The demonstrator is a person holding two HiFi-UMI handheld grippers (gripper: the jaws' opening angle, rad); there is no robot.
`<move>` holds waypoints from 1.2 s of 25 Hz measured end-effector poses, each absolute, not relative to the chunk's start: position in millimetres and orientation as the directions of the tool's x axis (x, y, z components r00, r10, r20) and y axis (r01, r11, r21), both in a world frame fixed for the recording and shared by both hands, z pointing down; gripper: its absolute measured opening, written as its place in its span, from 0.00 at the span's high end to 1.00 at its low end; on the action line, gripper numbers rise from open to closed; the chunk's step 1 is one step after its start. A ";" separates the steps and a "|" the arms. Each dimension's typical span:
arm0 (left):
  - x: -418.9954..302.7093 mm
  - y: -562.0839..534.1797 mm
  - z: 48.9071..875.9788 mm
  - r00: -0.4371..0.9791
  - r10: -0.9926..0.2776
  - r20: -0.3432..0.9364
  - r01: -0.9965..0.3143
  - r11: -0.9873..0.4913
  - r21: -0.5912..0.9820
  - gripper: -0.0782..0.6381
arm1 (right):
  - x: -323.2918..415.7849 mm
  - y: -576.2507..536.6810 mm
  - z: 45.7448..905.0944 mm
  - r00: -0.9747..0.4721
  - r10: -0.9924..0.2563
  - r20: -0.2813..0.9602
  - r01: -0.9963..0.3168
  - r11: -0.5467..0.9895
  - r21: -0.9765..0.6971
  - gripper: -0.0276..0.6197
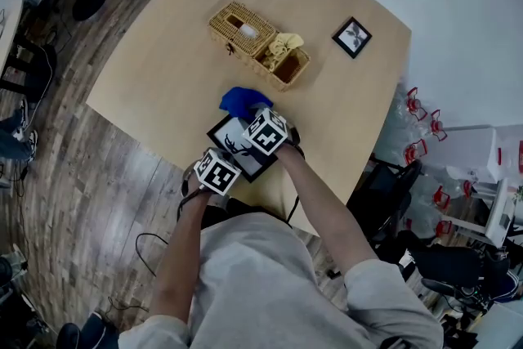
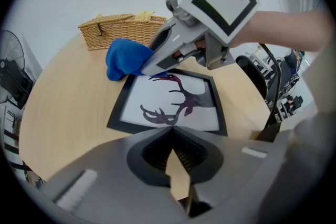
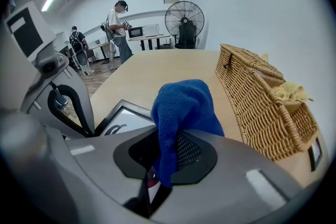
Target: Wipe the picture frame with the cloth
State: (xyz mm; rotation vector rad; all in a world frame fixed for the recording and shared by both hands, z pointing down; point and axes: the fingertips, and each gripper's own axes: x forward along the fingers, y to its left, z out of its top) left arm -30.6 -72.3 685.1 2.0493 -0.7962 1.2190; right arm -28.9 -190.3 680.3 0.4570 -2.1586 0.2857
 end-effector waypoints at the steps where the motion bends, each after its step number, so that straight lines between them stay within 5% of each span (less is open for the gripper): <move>1: -30.7 -72.1 685.3 0.392 -0.183 0.901 -0.751 -0.630 0.199 0.82 | -28.0 -189.2 680.5 -0.542 -0.218 0.812 -0.423 0.905 -0.039 0.89; 30: -31.1 -73.0 685.3 0.394 -0.194 0.898 -0.753 -0.629 0.195 0.82 | 12.9 -151.4 681.7 -0.571 -0.204 0.795 -0.418 0.906 -0.068 0.89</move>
